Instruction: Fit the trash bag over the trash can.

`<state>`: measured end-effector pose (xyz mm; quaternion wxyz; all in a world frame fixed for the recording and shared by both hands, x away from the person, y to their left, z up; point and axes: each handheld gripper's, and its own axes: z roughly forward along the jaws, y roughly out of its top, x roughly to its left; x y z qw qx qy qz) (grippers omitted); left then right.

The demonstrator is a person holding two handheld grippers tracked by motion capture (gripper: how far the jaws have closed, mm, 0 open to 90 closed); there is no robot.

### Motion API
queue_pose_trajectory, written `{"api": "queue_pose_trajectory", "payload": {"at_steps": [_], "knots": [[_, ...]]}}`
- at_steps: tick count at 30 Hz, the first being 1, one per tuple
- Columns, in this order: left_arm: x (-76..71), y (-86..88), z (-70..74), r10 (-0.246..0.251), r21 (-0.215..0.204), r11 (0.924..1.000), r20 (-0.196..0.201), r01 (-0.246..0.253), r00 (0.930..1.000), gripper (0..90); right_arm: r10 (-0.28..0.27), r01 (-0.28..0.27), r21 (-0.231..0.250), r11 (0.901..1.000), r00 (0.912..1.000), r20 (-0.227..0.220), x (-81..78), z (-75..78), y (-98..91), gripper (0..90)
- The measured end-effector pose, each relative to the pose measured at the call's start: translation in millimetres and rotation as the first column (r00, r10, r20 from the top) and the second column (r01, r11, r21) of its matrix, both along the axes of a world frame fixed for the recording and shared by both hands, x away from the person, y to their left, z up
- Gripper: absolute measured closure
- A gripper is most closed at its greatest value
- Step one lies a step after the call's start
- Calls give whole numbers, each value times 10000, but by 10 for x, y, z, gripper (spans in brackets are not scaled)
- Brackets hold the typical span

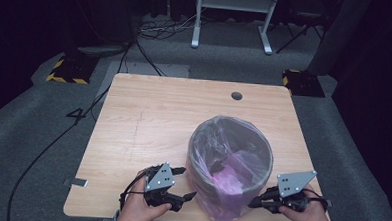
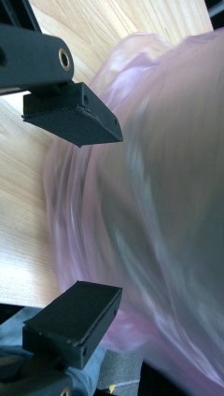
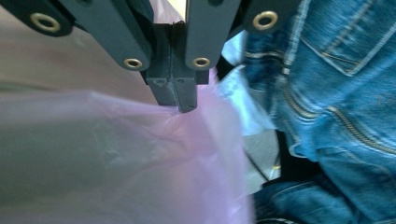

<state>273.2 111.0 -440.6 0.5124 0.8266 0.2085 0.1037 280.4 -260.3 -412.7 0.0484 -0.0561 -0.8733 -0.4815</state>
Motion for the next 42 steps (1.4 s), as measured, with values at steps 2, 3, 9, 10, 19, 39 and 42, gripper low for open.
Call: {"api": "queue_pose_trajectory", "payload": {"at_steps": [2, 3, 9, 10, 19, 39, 42], "knots": [[-2, -4, 1, 13, -36, 10000, -13, -13, 10000, 212, -57, 58, 88, 9999, 9999, -123, -68, 15, 64, 709], [-1, -9, 4, 39, -56, 10000, -5, -39, 10000, 212, -193, 196, 130, 9997, 9997, -169, -79, 26, 60, 619], [28, -53, 26, 36, -106, 9999, 119, -35, 9999, 214, -3309, 3309, 123, 9436, 9410, 715, -22, 155, -301, 304], [34, -63, 25, 75, -137, 9999, 121, -73, 9999, 215, -3618, 3612, 220, 9322, 9302, 612, 14, 148, -335, 244], [71, -82, 34, 362, -282, 9990, 94, -359, 9993, 231, -4034, 4029, 223, 9150, 9125, 680, 203, 46, -220, 513], [58, -53, 69, 505, -413, 9979, 172, -497, 9986, 239, -3915, 3761, 1210, 9187, 9075, 1519, 169, 326, -368, 192], [50, -42, 75, 493, -446, 9978, 188, -485, 9986, 239, -3800, 3651, 1148, 9238, 9111, 1599, 225, 371, -318, 194]]}}
